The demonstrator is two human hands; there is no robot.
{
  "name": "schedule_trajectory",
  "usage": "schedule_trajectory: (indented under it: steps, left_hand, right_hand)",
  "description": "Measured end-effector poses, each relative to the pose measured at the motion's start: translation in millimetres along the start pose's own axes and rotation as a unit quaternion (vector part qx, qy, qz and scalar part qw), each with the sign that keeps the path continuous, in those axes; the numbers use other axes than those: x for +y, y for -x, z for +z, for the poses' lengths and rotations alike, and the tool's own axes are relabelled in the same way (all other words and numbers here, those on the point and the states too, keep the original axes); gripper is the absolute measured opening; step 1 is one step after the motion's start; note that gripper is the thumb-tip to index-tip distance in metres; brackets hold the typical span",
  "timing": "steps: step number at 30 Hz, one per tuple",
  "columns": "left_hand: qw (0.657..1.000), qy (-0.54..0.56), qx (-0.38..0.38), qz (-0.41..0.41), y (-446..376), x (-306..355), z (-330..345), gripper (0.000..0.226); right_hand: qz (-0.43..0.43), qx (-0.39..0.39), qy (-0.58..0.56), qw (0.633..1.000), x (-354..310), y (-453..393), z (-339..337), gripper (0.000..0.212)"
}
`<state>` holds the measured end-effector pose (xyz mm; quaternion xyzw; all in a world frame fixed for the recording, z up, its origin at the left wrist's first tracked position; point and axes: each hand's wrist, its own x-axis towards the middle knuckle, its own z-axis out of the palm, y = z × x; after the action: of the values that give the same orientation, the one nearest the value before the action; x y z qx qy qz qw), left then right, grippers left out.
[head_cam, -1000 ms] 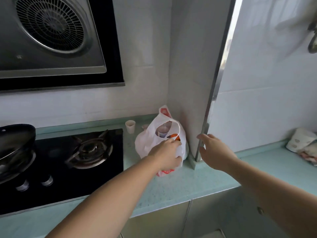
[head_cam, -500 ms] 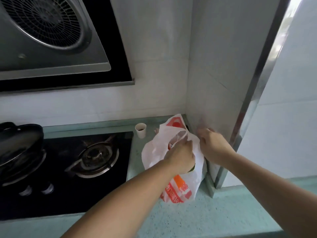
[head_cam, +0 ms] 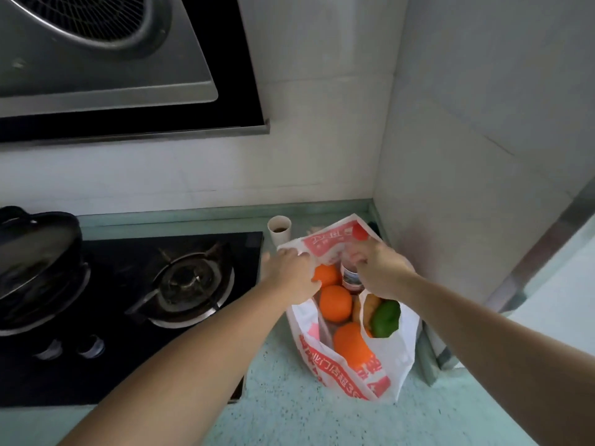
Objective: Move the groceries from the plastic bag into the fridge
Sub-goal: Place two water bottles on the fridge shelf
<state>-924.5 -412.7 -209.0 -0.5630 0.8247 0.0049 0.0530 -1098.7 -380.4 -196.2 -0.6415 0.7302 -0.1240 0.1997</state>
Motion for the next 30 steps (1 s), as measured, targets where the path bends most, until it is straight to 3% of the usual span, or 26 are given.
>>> schedule_trajectory:
  steps: [7,9,16,20,23,25,30]
  left_hand:
    - [0.993,-0.103,-0.042,0.040,-21.5,-25.1,17.9,0.044]
    - [0.994,-0.086,-0.031,0.054,-27.9,-24.6,20.1,0.049]
    - [0.988,0.085,0.057,0.120,-59.3,5.6,11.2,0.060]
    - [0.945,0.271,0.071,0.170,-78.4,32.7,5.7,0.068]
    - [0.917,0.346,0.074,0.186,-89.4,50.1,3.1,0.054]
    - [0.920,0.327,0.077,0.203,-89.9,54.1,1.3,0.038]
    - [0.948,0.221,0.087,0.212,-80.5,31.7,-0.4,0.031]
  right_hand:
    - [0.046,-0.020,0.012,0.999,40.8,-18.5,8.1,0.019]
    - [0.044,-0.006,0.010,0.999,46.3,-23.3,5.9,0.025]
    - [-0.012,0.068,0.036,0.997,46.2,-24.9,3.9,0.030]
    - [0.006,0.065,0.030,0.997,36.8,-14.6,-0.2,0.022]
    - [0.030,0.054,-0.004,0.998,29.9,-8.9,2.1,0.025]
    - [0.049,0.035,-0.007,0.998,31.4,-10.3,8.8,0.020]
    - [0.065,-0.052,0.022,0.996,28.3,-9.8,39.0,0.021]
